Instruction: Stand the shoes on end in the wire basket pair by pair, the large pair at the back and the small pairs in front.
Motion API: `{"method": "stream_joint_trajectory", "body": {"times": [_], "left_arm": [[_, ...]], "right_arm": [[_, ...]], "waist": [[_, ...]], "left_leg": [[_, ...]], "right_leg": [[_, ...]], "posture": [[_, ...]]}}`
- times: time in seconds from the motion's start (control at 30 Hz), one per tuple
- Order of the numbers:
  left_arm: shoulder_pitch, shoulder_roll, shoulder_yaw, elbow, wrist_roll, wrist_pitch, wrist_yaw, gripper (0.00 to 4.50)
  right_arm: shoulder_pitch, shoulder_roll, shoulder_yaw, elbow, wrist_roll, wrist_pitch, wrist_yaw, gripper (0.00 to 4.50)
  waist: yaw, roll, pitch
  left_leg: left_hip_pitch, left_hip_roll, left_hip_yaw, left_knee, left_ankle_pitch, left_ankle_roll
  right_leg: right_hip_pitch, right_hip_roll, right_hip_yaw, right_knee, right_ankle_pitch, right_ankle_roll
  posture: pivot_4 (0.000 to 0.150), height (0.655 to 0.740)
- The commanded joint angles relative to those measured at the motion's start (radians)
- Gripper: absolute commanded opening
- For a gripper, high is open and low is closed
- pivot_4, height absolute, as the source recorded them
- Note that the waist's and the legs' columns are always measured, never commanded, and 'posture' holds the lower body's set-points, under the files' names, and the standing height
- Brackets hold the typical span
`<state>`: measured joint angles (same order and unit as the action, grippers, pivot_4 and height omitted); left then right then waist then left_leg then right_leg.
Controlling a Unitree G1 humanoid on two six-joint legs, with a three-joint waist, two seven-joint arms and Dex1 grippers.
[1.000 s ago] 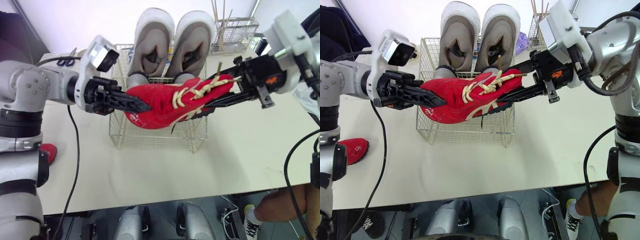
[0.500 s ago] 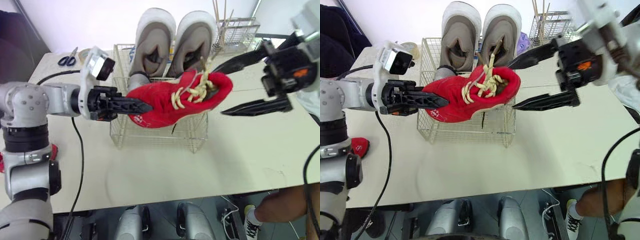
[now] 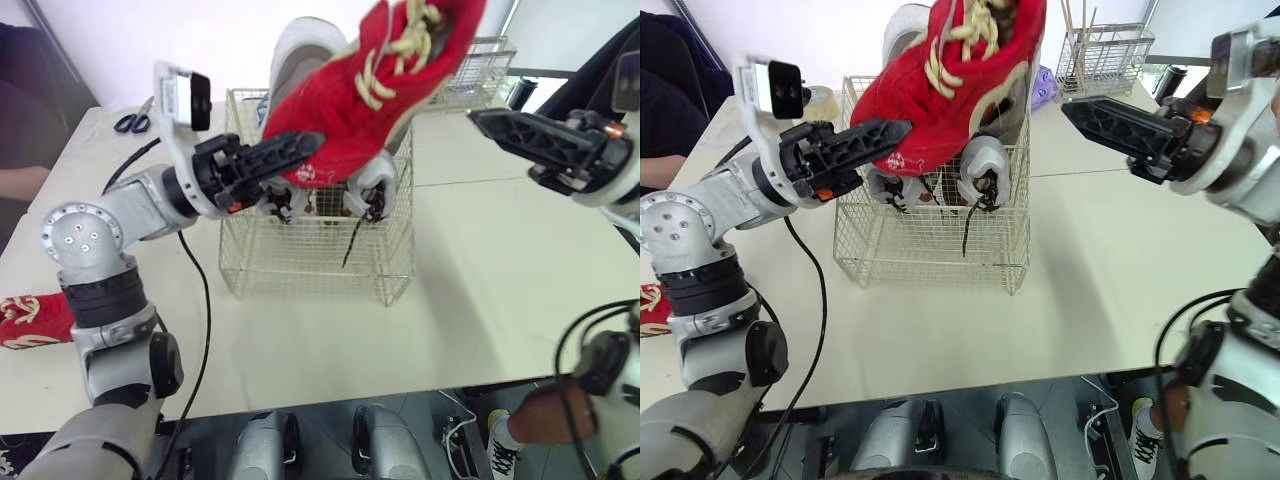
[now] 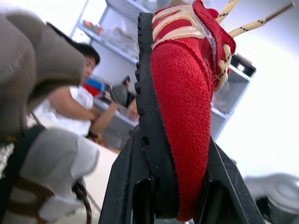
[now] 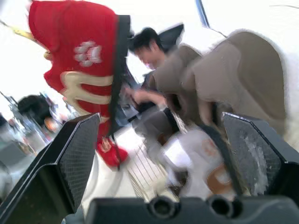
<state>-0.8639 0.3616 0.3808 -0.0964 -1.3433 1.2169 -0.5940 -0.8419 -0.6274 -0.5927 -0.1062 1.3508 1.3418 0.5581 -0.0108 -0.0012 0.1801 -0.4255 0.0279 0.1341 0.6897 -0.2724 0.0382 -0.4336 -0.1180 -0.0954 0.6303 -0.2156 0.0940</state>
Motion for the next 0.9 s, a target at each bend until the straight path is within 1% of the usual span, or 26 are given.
{"method": "stream_joint_trajectory", "body": {"times": [0.03, 0.17, 0.27, 0.57, 0.67, 0.77, 0.83, 0.9], "left_arm": [[-0.024, -0.008, -0.009, -0.023, -0.028, -0.058, 0.02, 0.35], [-0.011, -0.014, -0.034, -0.027, -0.034, -0.075, 0.027, 0.35], [0.0, -0.015, -0.047, -0.033, -0.044, -0.083, 0.037, 0.35], [0.045, -0.022, -0.077, -0.066, -0.071, -0.115, 0.086, 0.35], [0.052, -0.019, -0.078, -0.069, -0.079, -0.127, 0.102, 0.35], [0.055, -0.015, -0.08, -0.07, -0.091, -0.135, 0.113, 0.35], [0.06, -0.013, -0.084, -0.076, -0.093, -0.14, 0.117, 0.35], [0.063, -0.006, -0.091, -0.081, -0.093, -0.14, 0.121, 0.35]], "right_arm": [[-0.006, 0.074, 0.019, -0.086, 0.202, -0.091, -0.204, 4.5], [-0.014, 0.142, 0.094, -0.117, 0.316, -0.208, -0.348, 4.5], [-0.032, 0.164, 0.135, -0.117, 0.361, -0.286, -0.402, 4.5], [-0.057, 0.173, 0.23, -0.106, 0.361, -0.401, -0.406, 4.5], [-0.052, 0.168, 0.256, -0.111, 0.364, -0.412, -0.397, 3.75], [-0.049, 0.166, 0.27, -0.114, 0.367, -0.423, -0.393, 2.33], [-0.051, 0.168, 0.275, -0.113, 0.367, -0.432, -0.391, 1.56], [-0.055, 0.167, 0.281, -0.112, 0.361, -0.441, -0.389, 0.99]], "waist": [[0.0, 0.0, 0.0], [0.002, 0.0, 0.0], [0.001, 0.0, 0.0], [0.0, 0.0, 0.0], [-0.001, 0.0, 0.0], [-0.001, 0.0, 0.0], [-0.001, 0.0, 0.0], [-0.001, 0.0, 0.0]], "left_leg": [[0.0, 0.0, 0.0, 0.0, 0.0, 0.0], [0.0, -0.001, 0.0, 0.0, 0.0, 0.0], [0.0, -0.001, 0.0, 0.0, 0.0, 0.001], [0.0, 0.0, 0.0, 0.0, 0.0, 0.001], [0.0, 0.0, 0.0, 0.0, 0.0, 0.001], [0.0, 0.0, 0.0, 0.0, 0.0, 0.001], [0.0, 0.0, 0.0, 0.0, 0.0, 0.001], [0.0, 0.0, 0.0, 0.0, 0.0, 0.001]], "right_leg": [[0.0, 0.0, 0.0, 0.0, 0.0, 0.0], [0.0, 0.0, 0.0, -0.001, 0.0, 0.0], [0.001, 0.0, 0.0, -0.001, 0.0, 0.0], [0.001, 0.001, 0.0, -0.001, 0.0, 0.0], [0.001, 0.001, 0.0, -0.001, 0.0, 0.0], [0.001, 0.001, 0.0, -0.001, 0.0, 0.0], [0.001, 0.001, 0.0, -0.001, 0.0, 0.0], [0.001, 0.001, 0.0, -0.001, 0.0, 0.0]], "posture": [[0.15, 0.74], [0.15, 0.74], [0.15, 0.74], [0.15, 0.74], [0.15, 0.74], [0.15, 0.74], [0.15, 0.74], [0.15, 0.74]]}}
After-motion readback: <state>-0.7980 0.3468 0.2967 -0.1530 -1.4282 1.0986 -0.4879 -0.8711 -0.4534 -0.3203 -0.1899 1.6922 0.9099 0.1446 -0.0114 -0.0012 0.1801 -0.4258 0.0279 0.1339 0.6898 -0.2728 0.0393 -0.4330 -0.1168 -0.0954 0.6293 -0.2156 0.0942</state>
